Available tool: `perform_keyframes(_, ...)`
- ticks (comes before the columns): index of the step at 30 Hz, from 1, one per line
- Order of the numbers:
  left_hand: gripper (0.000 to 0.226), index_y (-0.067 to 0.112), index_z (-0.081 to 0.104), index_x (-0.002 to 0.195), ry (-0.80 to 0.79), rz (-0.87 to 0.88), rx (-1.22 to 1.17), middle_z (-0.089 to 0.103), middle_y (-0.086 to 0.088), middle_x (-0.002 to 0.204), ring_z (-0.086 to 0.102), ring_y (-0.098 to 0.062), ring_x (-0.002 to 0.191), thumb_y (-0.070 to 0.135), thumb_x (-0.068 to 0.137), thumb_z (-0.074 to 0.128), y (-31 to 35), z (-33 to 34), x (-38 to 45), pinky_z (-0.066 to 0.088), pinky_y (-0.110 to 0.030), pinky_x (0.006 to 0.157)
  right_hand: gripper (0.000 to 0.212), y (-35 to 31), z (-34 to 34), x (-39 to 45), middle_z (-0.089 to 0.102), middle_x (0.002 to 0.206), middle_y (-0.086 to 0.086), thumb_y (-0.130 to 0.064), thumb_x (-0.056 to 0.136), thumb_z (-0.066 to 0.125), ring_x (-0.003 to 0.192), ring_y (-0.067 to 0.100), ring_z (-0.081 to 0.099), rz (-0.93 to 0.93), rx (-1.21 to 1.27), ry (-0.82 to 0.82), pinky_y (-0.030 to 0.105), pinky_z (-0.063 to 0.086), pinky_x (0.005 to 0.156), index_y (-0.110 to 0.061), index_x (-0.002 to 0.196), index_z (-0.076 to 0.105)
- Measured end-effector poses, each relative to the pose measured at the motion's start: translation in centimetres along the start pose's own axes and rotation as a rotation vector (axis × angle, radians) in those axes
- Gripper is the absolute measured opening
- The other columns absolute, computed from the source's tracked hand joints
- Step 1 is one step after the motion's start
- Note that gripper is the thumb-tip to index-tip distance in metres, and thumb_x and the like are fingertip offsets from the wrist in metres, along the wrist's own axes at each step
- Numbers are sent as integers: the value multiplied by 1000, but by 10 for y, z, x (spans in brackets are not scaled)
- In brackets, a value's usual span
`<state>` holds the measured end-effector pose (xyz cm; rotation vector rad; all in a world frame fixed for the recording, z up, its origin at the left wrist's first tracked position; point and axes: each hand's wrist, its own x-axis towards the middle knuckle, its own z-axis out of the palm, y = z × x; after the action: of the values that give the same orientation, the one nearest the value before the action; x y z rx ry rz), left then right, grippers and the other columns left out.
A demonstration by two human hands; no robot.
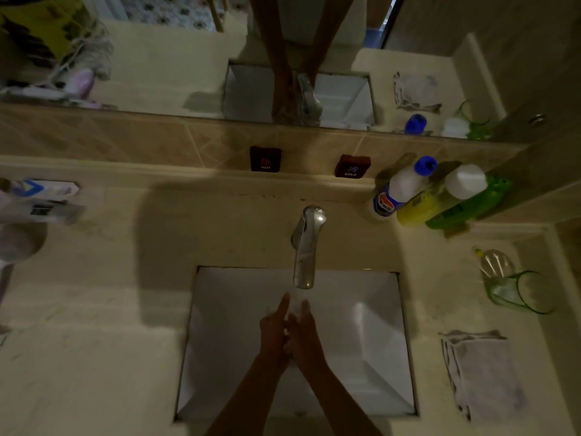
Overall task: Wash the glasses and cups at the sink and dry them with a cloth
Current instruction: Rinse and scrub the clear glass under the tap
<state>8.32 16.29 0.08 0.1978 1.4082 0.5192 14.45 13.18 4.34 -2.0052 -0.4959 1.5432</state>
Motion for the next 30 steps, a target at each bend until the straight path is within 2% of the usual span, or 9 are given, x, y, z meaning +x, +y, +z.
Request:
perform_keyframes(3, 39, -2, 72, 111, 0, 16, 8, 76, -20, 97, 73, -32, 90, 33, 94, 67, -1, 1, 0, 59, -40, 79, 61, 4, 6, -6, 22, 159, 0, -31, 104, 37, 147, 21, 26, -89, -260, 93, 25, 23, 113, -16, 156, 8)
perform_keyframes(6, 49, 2, 75, 106, -36, -32, -40, 76, -21, 105, 72, -36, 100, 47, 86, 72, -1, 1, -9, 55, -49, 97, 63, -3, 7, -1, 27, 159, 7, -42, 103, 35, 144, 25, 33, -75, -279, 159, 38, 31, 115, -17, 156, 12)
perform_keyframes(8, 66, 1, 76, 105, -141, -39, -76, 76, -20, 96, 73, -33, 84, 61, 75, 75, -4, -1, -10, 60, -42, 78, 63, -13, 3, 9, 44, 149, 9, -50, 101, 33, 132, 28, 49, 8, -302, 163, 40, 41, 106, -16, 153, 22)
perform_keyframes(11, 61, 4, 72, 71, -231, -100, -84, 55, -6, 52, 47, -16, 39, 63, 81, 62, -2, -6, -17, 37, -21, 42, 45, -28, -10, 25, 65, 116, 10, -44, 102, 35, 93, 23, 66, 78, -220, 107, 30, 52, 75, -13, 132, 49)
perform_keyframes(17, 63, 0, 66, 106, -272, -57, -145, 68, -18, 84, 64, -26, 61, 60, 87, 65, -5, -13, -6, 49, -32, 61, 37, -20, -19, 38, 65, 119, 9, -34, 104, 38, 111, 26, 61, 98, -14, -101, 34, 53, 87, -9, 123, 57)
perform_keyframes(19, 67, 1, 65, 103, -230, -13, -84, 65, -20, 70, 61, -22, 50, 63, 80, 72, -10, -12, 6, 49, -28, 50, 58, -8, -11, 40, 58, 134, 9, -55, 98, 38, 121, 26, 58, 86, -38, -63, 39, 52, 95, -14, 138, 48)
perform_keyframes(22, 85, 2, 72, 109, -81, -41, -2, 71, -29, 95, 66, -29, 76, 73, 62, 81, -11, -12, 17, 53, -33, 61, 80, 5, -3, 28, 47, 147, 6, -69, 87, 45, 127, 22, 55, -58, -47, -34, 43, 49, 103, -19, 149, 33)
perform_keyframes(26, 46, 6, 73, 98, 9, -34, 51, 74, -16, 98, 70, -32, 94, 49, 83, 76, 0, -5, 6, 56, -39, 78, 86, 20, 6, 14, 28, 158, 3, -70, 89, 33, 140, 18, 38, -230, -204, 27, 42, 44, 110, -20, 155, 12)
perform_keyframes(30, 46, 3, 68, 90, -96, -37, 33, 71, -8, 73, 69, -20, 66, 48, 92, 64, 5, -6, -5, 51, -28, 54, 64, 11, 6, 19, 47, 144, 2, -60, 95, 37, 124, 19, 55, -224, -183, 134, 34, 54, 91, -26, 149, 26)
